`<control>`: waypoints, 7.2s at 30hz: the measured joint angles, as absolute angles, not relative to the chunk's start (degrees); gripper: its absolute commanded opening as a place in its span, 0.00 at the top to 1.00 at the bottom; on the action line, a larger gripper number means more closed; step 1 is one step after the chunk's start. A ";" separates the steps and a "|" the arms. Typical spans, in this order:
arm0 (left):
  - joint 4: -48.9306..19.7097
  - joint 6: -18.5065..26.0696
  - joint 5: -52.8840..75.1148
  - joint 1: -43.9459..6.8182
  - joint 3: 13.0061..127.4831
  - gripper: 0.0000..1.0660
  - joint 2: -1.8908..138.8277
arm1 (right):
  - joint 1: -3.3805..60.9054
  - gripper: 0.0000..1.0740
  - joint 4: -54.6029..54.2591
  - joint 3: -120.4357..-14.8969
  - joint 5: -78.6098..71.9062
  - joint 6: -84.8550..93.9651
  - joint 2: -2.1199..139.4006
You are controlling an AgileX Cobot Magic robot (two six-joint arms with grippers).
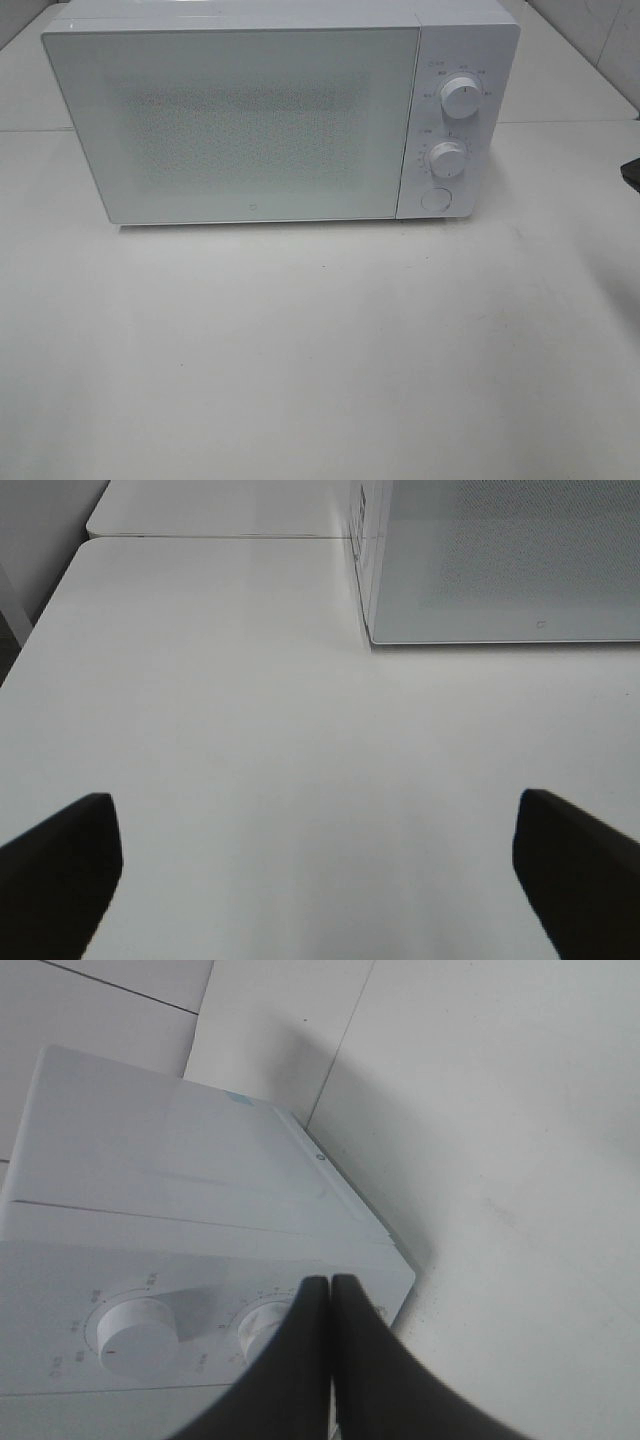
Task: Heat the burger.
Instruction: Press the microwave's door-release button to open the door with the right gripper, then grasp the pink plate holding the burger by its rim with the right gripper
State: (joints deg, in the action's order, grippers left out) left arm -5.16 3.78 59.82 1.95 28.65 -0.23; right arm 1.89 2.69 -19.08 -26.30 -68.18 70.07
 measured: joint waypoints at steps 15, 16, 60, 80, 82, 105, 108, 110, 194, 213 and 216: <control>-5.16 3.78 59.82 1.95 28.65 0.06 -0.23 | 17.93 1.00 -15.01 -19.14 -42.69 -73.40 85.31; -5.16 3.78 59.82 1.95 28.65 0.06 -0.23 | 19.08 1.00 -16.39 -19.14 -43.77 -73.40 86.29; -5.16 3.78 59.82 1.95 28.65 0.06 -0.23 | 30.02 1.00 -32.49 -40.62 -47.21 -73.40 114.25; -5.16 3.78 59.82 1.95 28.65 0.06 -0.23 | 29.16 1.00 -33.23 -44.63 -50.53 -71.85 118.14; -5.16 3.78 59.82 1.95 28.65 0.06 -0.23 | 28.59 1.00 -33.23 -44.69 -50.53 -71.79 118.14; -5.16 3.78 59.82 1.95 28.65 0.06 -0.23 | 27.10 1.00 -32.20 -46.24 -49.62 -70.93 120.78; -5.16 3.78 59.82 1.95 28.65 0.06 -0.23 | 27.10 1.00 -32.14 -46.24 -50.53 -70.93 121.30; -5.16 3.78 59.82 1.95 28.65 0.06 -0.23 | 27.10 1.00 -32.09 -46.24 -50.65 -70.93 121.41; -5.16 3.78 59.82 1.95 28.65 0.06 -0.23 | 28.25 1.00 -13.29 -41.25 -10.03 -48.99 95.00; -5.16 3.78 59.82 1.95 28.65 0.06 -0.23 | 28.25 0.98 -9.22 -48.53 26.36 -10.08 86.52; -5.16 3.78 59.82 1.95 28.65 0.06 -0.23 | 28.25 0.97 -9.17 -50.76 29.74 -3.95 86.52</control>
State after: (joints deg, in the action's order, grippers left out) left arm -5.16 3.78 59.82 1.95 28.65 -0.23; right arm 28.25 -9.17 -50.76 29.74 -3.95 86.52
